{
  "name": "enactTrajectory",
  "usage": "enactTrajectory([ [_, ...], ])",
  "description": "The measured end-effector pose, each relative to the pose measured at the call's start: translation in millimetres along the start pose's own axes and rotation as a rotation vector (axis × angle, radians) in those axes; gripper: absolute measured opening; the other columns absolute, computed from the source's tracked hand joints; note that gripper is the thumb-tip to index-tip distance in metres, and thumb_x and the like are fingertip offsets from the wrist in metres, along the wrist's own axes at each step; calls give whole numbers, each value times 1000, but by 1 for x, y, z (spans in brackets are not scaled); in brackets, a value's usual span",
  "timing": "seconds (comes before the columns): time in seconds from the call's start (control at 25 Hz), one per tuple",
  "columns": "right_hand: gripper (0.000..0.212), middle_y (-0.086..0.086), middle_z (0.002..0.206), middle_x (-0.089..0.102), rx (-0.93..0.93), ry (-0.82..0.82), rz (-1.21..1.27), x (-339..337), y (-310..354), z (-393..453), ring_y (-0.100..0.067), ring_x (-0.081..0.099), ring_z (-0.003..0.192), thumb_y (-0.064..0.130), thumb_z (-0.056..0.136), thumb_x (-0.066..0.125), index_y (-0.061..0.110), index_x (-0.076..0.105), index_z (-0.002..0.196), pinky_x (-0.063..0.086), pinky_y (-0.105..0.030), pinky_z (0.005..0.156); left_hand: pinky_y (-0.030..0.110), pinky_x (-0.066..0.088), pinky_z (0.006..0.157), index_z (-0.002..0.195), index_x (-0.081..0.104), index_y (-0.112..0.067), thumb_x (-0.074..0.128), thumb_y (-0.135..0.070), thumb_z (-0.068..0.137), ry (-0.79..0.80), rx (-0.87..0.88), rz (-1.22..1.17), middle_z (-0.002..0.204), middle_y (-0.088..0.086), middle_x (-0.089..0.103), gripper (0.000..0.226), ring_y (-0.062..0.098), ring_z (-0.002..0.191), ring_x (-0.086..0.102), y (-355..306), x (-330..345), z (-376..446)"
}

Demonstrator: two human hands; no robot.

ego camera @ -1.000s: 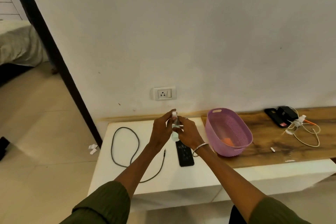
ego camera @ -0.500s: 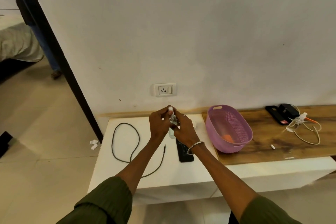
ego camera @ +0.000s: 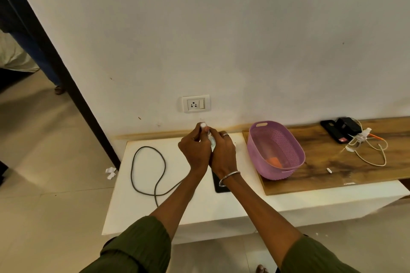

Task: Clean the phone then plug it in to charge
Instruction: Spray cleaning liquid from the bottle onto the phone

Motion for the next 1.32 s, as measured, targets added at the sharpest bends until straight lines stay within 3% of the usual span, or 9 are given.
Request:
enactTrajectory([
  [0.2, 43, -7, 99, 67, 7, -118, -12, -2, 6, 0, -18, 64, 87, 28, 89, 66, 22, 56, 130, 46, -16, 71, 14, 49, 56, 100, 79, -12, 76, -19, 86, -45, 3, -26, 64, -20, 67, 15, 3, 54, 62, -6, 1, 2],
  [0.28, 43, -7, 93, 69, 2, -98, 24, -2, 4, 2, -18, 64, 83, 25, 86, 69, 19, 60, 127, 51, -21, 71, 17, 50, 59, 96, 79, -13, 77, -21, 85, 12, -5, -17, 65, -18, 69, 13, 9, 56, 65, -6, 4, 3],
  [0.4, 34, -8, 93, 75, 87, 6, 154, -1, -13, 11, -17, 66, 80, 22, 81, 74, 14, 69, 113, 59, -36, 78, 20, 57, 76, 96, 79, -13, 76, -21, 86, 281, -98, -28, 85, -2, 78, 14, 14, 81, 75, 0, 21, 16],
  [0.52, 36, -8, 100, 74, 139, 98, 200, 0, -29, 16, -9, 62, 79, 28, 80, 76, 11, 70, 110, 53, -13, 69, 19, 55, 91, 122, 69, -8, 61, -17, 97, 723, -204, -140, 115, 4, 74, 28, 9, 110, 69, 3, 45, 21],
  [0.6, 39, -9, 103, 73, 146, 108, 204, -2, -37, 17, -14, 65, 82, 30, 78, 77, 11, 69, 111, 45, -6, 66, 17, 53, 90, 124, 66, -5, 54, -14, 100, 843, -167, -126, 117, 6, 73, 28, 9, 112, 68, 0, 49, 21],
  [0.84, 40, -8, 95, 74, 130, 76, 103, -3, -41, 13, -24, 67, 85, 34, 80, 75, 15, 68, 114, 58, -41, 82, 43, 58, 92, 102, 77, -2, 67, 0, 89, 524, -126, -14, 94, 13, 77, 17, 21, 93, 74, 5, 39, 21],
  [1.0, 45, -9, 91, 72, 28, -72, 36, -13, -29, 7, -23, 64, 81, 32, 82, 71, 18, 64, 123, 58, -36, 74, 27, 60, 82, 100, 79, -14, 76, -7, 84, 286, -119, -55, 92, 0, 78, 18, 9, 87, 75, 3, 28, 8],
  [1.16, 52, -12, 89, 69, -52, -141, -32, -17, -15, 3, -24, 62, 80, 30, 83, 66, 15, 57, 132, 52, -30, 67, 19, 57, 70, 91, 80, -12, 77, -16, 85, 126, -60, -41, 79, -5, 78, 8, 4, 73, 74, -5, 25, 3],
  [1.32, 48, -12, 89, 67, -9, -173, 28, -16, -14, 1, -25, 63, 79, 38, 87, 54, 13, 61, 127, 59, -35, 67, 15, 56, 66, 84, 78, -13, 80, -21, 83, 72, -15, -45, 74, -10, 76, 7, 4, 68, 72, -16, 23, -2],
])
Point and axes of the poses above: each hand's wrist, its own z-axis towards the middle knuckle, its own x-axis out of the palm, y = z × x, the point moved 8 cm from there along z, towards the middle knuckle
